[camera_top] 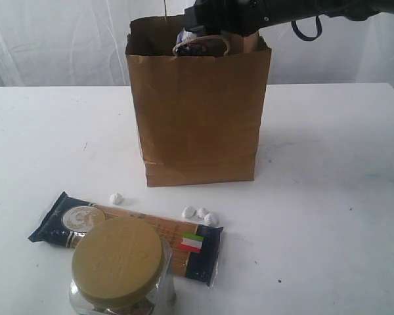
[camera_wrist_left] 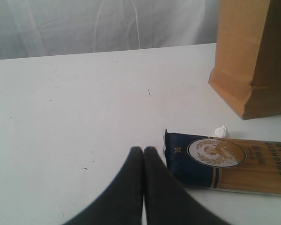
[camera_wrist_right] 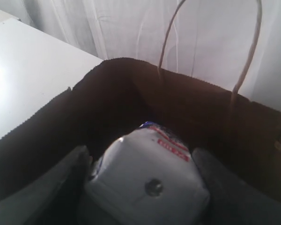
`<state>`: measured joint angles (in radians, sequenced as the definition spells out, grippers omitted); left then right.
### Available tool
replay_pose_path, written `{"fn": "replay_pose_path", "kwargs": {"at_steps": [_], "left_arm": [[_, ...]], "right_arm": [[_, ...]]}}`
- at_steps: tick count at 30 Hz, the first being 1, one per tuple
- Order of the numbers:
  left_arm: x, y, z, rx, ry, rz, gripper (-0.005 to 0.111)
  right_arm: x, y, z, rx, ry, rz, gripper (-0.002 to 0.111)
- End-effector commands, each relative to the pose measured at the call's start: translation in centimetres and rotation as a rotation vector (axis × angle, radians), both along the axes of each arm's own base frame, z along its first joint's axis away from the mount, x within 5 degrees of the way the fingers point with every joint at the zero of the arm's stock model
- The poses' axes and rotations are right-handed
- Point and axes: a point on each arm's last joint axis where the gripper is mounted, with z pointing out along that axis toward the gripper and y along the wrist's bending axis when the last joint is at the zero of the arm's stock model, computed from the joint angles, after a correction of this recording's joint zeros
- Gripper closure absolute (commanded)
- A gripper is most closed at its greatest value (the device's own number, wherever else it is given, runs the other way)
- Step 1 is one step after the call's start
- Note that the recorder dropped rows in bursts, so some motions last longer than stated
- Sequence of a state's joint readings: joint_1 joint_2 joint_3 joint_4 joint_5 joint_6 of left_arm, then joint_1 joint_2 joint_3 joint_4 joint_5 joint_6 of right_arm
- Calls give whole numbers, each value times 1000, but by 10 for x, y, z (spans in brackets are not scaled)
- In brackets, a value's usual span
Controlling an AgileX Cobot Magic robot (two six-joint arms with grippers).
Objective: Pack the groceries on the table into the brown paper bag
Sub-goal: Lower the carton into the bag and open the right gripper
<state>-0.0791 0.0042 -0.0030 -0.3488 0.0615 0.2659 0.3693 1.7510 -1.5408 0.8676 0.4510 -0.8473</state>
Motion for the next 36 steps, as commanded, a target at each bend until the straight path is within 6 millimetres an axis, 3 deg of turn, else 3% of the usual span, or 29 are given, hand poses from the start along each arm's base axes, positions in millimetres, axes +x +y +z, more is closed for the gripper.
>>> {"fn": "replay_pose_path", "kwargs": {"at_steps": [1, 10, 17, 29, 33, 36], "left_arm": [[0, 0, -1, -10, -1, -5, 107], [0, 0, -1, -10, -1, -5, 107], [0, 0, -1, -10, -1, -5, 107], [0, 0, -1, -10, -1, -5, 107], [0, 0, -1, -10, -1, -5, 107], [0, 0, -1, -10, -1, -5, 107]], "right_arm": [[-1, -2, 7, 18, -11, -18, 56], [-1, -2, 7, 24, -3, -26, 55], [-1, -3, 6, 40, 25, -39, 43], [-6, -1, 5, 30, 61, 4, 43], [-16, 1, 8, 21, 100, 67, 43], [-30, -1, 22, 23, 99, 109, 43]]}}
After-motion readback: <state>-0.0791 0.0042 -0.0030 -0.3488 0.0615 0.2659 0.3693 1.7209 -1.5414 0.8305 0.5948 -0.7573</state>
